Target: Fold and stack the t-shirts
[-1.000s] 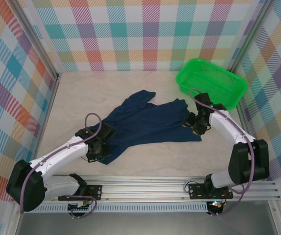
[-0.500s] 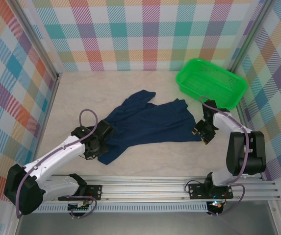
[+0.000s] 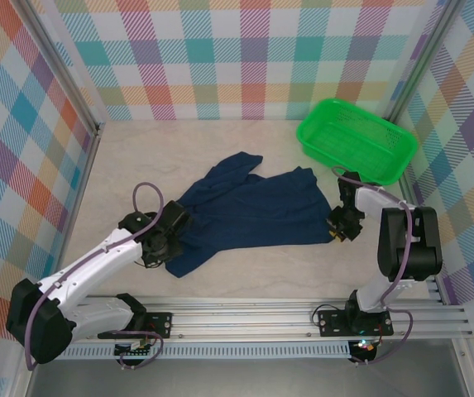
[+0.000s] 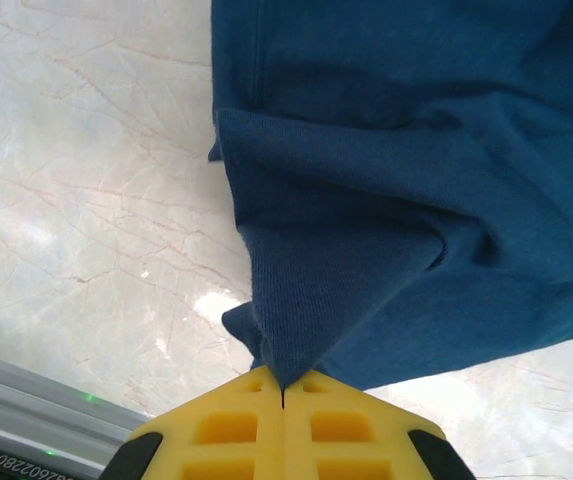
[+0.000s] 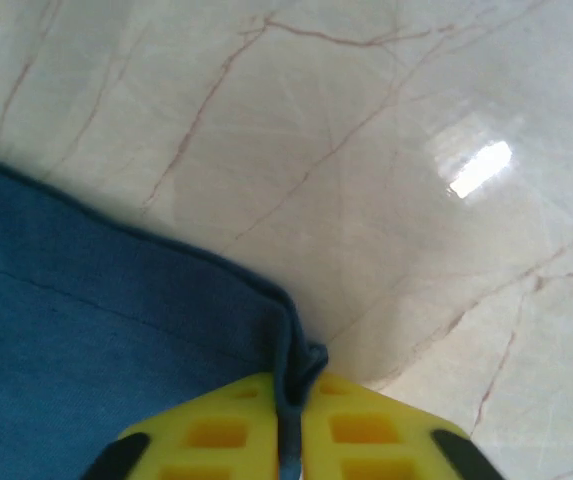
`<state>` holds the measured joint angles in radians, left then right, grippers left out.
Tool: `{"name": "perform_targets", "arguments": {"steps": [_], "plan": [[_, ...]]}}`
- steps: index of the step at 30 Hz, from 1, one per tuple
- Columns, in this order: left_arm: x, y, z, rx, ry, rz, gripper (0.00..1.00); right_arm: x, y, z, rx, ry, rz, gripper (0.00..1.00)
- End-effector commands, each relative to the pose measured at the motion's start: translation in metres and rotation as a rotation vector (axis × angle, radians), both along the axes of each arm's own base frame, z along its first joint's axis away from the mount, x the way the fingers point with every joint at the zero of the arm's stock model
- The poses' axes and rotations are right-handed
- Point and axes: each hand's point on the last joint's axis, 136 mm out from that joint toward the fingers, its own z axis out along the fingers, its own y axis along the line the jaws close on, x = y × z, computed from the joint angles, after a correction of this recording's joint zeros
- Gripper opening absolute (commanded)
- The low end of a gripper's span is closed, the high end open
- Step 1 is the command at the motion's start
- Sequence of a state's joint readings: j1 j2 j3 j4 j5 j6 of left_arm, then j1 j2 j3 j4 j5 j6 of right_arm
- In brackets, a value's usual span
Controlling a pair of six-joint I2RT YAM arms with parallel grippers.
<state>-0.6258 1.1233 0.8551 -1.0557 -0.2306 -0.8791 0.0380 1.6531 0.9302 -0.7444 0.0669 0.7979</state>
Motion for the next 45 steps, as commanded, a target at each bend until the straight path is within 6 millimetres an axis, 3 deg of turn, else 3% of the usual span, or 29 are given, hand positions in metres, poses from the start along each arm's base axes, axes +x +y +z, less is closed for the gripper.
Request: {"name": "perform_targets", "arguments": {"steps": [1, 3, 11, 18, 22, 28, 32, 35, 39, 45], "plan": [[0.015, -0.003, 0.026, -0.021, -0.083, 0.022, 0.0, 0.033, 0.006, 0.002, 0.005, -0.115, 0.073, 0.0], [0.028, -0.003, 0.044, -0.049, -0.129, 0.045, 0.0, 0.047, 0.017, 0.031, 0.007, -0.203, 0.14, 0.0], [0.099, 0.011, 0.124, -0.193, -0.341, 0.144, 0.0, 0.095, 0.068, 0.187, 0.069, -0.611, 0.304, 0.0], [0.147, 0.036, 0.225, -0.239, -0.602, 0.216, 0.0, 0.111, 0.089, 0.33, 0.158, -0.998, 0.366, 0.0], [0.14, 0.058, 0.299, -0.208, -0.814, 0.263, 0.0, 0.095, 0.094, 0.399, 0.187, -1.194, 0.413, 0.0], [0.074, 0.102, 0.41, -0.188, -1.23, 0.36, 0.0, 0.038, 0.089, 0.485, 0.207, -1.454, 0.448, 0.0], [0.055, 0.116, 0.462, -0.161, -1.361, 0.388, 0.0, 0.021, 0.09, 0.51, 0.251, -1.487, 0.438, 0.0], [0.075, 0.107, 0.488, -0.166, -1.385, 0.348, 0.0, 0.033, 0.101, 0.512, 0.344, -1.459, 0.428, 0.0], [0.144, 0.092, 0.489, -0.219, -1.322, 0.32, 0.0, 0.077, 0.127, 0.498, 0.505, -1.372, 0.418, 0.0], [0.257, 0.108, 0.441, -0.379, -1.188, 0.36, 0.0, 0.151, 0.173, 0.469, 0.711, -1.233, 0.442, 0.0]]}}
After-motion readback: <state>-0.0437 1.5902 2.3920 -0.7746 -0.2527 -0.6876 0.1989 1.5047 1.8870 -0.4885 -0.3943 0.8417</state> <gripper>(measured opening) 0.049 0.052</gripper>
